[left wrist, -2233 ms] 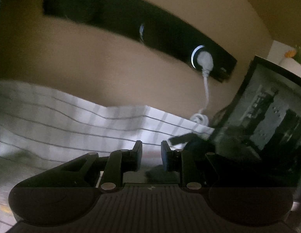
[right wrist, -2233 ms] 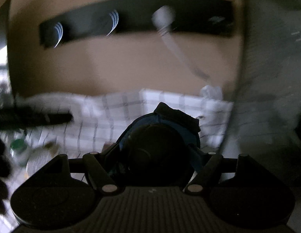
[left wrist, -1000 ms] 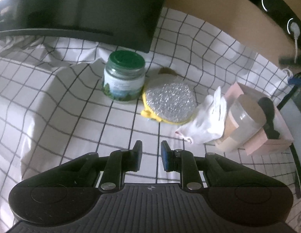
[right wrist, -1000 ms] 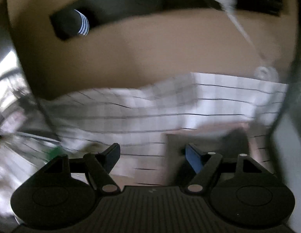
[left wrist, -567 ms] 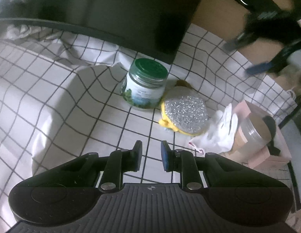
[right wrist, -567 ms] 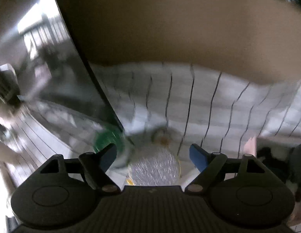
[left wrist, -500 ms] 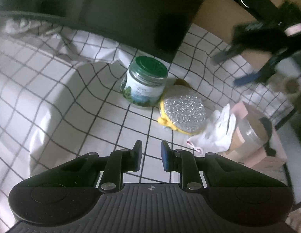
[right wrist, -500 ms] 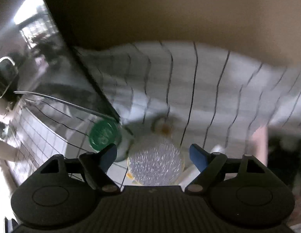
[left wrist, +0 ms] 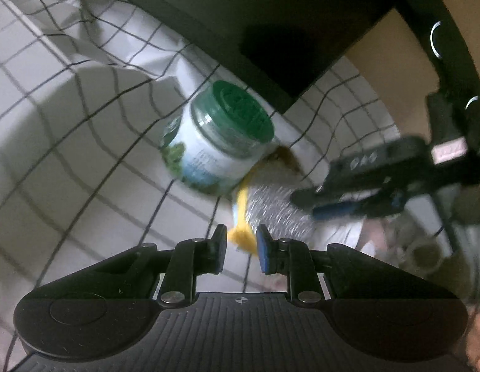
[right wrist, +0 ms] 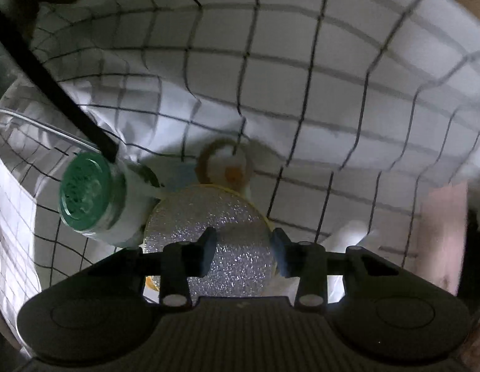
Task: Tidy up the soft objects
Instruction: 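Grasp the yellow-edged glitter pad beside the green-lidded jar with the left gripper, then grasp the white glove with the right gripper while the left holds the glitter pad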
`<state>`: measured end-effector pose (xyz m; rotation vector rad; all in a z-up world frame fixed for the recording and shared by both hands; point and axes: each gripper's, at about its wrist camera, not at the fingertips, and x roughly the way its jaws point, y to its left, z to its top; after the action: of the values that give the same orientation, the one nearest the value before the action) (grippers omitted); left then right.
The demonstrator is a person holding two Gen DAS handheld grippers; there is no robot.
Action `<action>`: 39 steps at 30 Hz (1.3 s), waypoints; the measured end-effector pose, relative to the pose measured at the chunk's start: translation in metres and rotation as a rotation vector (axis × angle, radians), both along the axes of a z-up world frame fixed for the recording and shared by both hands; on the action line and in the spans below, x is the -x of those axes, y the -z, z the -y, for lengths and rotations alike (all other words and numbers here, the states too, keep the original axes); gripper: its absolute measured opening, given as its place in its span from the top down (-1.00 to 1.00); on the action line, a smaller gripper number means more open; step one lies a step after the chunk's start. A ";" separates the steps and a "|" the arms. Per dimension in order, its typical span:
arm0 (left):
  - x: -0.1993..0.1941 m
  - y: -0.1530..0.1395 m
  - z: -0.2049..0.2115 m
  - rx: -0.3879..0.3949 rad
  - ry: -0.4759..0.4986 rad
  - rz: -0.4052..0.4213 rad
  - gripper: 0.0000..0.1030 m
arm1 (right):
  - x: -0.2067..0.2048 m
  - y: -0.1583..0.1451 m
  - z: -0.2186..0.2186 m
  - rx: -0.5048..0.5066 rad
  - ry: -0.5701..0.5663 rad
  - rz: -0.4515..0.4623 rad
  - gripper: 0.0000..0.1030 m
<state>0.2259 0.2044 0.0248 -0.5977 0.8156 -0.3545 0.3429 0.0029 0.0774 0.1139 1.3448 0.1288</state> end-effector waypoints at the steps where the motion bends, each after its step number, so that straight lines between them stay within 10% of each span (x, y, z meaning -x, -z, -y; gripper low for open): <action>1: -0.004 0.000 -0.001 0.017 0.000 0.003 0.56 | -0.001 0.003 0.000 -0.002 0.007 -0.008 0.24; 22: -0.039 0.001 0.022 0.142 0.099 -0.016 0.21 | -0.006 0.011 0.006 -0.046 -0.013 -0.039 0.18; 27: -0.047 0.014 0.031 0.133 0.122 -0.126 0.53 | -0.008 0.012 0.013 -0.064 -0.021 -0.052 0.18; 37: -0.019 0.006 0.022 0.176 0.083 -0.039 0.66 | -0.005 -0.021 0.025 -0.119 -0.056 -0.001 0.15; 39: -0.007 -0.007 0.018 0.133 0.090 0.007 0.66 | -0.007 -0.037 0.025 -0.078 -0.076 0.065 -0.14</action>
<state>0.2325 0.1868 0.0316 -0.6843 0.8184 -0.4958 0.3503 -0.0224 0.1146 0.1233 1.2801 0.2477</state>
